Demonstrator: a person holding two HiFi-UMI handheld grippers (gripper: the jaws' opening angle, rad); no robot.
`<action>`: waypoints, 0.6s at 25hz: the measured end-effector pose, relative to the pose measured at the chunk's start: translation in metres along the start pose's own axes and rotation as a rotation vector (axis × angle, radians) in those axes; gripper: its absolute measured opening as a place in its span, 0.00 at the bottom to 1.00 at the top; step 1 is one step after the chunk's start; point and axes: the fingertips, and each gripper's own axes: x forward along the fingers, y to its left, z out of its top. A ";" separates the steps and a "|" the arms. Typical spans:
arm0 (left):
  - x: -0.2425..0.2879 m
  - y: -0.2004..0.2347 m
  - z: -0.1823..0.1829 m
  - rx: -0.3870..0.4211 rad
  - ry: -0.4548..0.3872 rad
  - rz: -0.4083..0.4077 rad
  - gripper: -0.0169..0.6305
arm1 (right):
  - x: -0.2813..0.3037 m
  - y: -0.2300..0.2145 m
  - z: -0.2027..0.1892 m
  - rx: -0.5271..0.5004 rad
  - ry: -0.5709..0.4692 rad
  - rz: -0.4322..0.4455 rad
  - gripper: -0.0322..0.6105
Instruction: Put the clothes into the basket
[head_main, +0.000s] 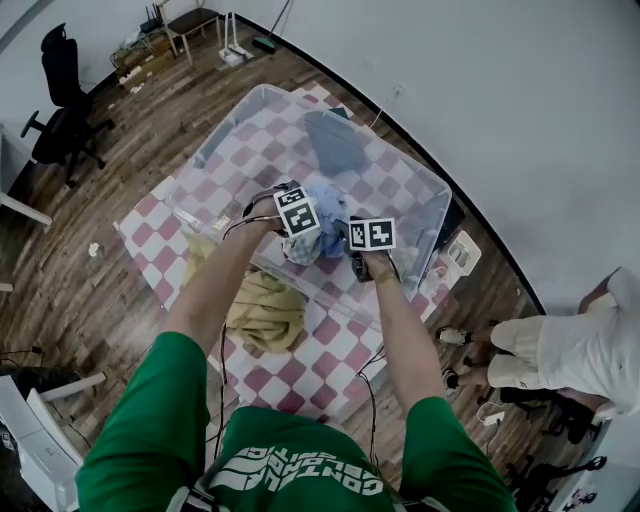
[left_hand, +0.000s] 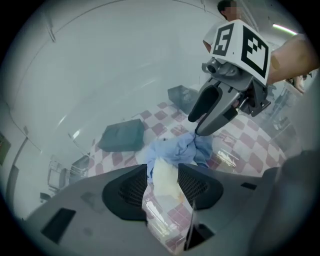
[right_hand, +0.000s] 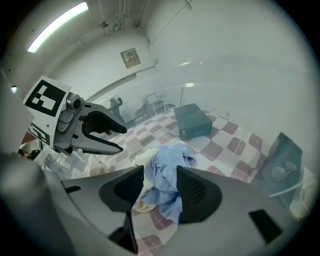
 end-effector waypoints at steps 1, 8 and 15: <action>-0.008 0.002 0.007 -0.010 -0.025 0.015 0.32 | -0.008 0.002 0.006 -0.004 -0.024 -0.003 0.36; -0.070 0.000 0.054 -0.107 -0.215 0.069 0.24 | -0.078 0.026 0.050 -0.043 -0.217 -0.001 0.25; -0.145 -0.032 0.082 -0.213 -0.416 0.082 0.04 | -0.151 0.054 0.058 -0.092 -0.369 0.016 0.07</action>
